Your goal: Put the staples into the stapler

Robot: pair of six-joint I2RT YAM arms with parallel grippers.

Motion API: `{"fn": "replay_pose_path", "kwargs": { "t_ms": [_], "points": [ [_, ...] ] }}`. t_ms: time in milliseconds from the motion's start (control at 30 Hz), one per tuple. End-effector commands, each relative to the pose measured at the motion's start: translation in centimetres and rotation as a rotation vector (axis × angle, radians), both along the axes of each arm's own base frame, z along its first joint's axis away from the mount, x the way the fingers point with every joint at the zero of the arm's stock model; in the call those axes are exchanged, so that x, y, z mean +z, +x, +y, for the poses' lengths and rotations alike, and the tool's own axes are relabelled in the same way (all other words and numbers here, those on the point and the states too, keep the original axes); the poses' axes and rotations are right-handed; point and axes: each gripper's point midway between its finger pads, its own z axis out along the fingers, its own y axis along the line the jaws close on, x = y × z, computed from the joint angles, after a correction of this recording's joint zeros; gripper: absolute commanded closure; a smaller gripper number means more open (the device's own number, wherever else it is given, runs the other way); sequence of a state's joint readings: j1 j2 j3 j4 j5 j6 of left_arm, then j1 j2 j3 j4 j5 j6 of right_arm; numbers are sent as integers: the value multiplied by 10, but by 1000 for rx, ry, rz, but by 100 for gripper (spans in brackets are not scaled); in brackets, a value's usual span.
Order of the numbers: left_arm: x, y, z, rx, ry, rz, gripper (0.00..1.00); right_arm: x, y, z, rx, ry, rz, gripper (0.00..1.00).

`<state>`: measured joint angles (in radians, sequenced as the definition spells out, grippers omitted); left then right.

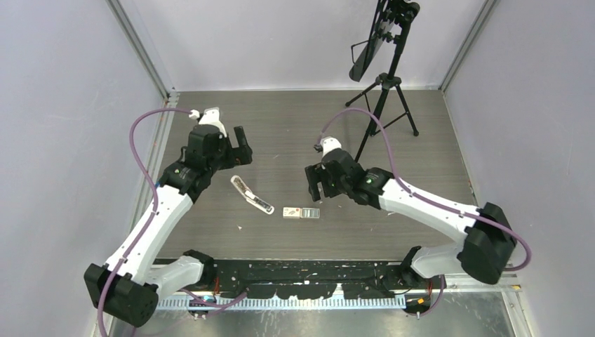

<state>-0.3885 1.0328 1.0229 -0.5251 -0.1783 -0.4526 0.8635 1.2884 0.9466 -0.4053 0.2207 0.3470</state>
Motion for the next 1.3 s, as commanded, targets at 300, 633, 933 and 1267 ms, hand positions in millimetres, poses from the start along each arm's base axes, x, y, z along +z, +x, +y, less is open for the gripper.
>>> {"fn": "replay_pose_path", "kwargs": {
  "t_ms": [300, 633, 933, 1267],
  "points": [
    [-18, 9, 29, -19, 85, 127, 0, -36, 50, 13, 226, -221, 169, 26],
    [-9, 0, 46, 58, 212, 160, 0, -75, 76, 7, 274, -369, 249, 35],
    [37, 3, 57, 105, 299, 57, 0, -94, 80, 6, 333, -421, 295, 44],
    [97, 12, 57, 80, 300, -157, 0, -105, 68, 22, 435, -377, 394, 52]
  ]
}}
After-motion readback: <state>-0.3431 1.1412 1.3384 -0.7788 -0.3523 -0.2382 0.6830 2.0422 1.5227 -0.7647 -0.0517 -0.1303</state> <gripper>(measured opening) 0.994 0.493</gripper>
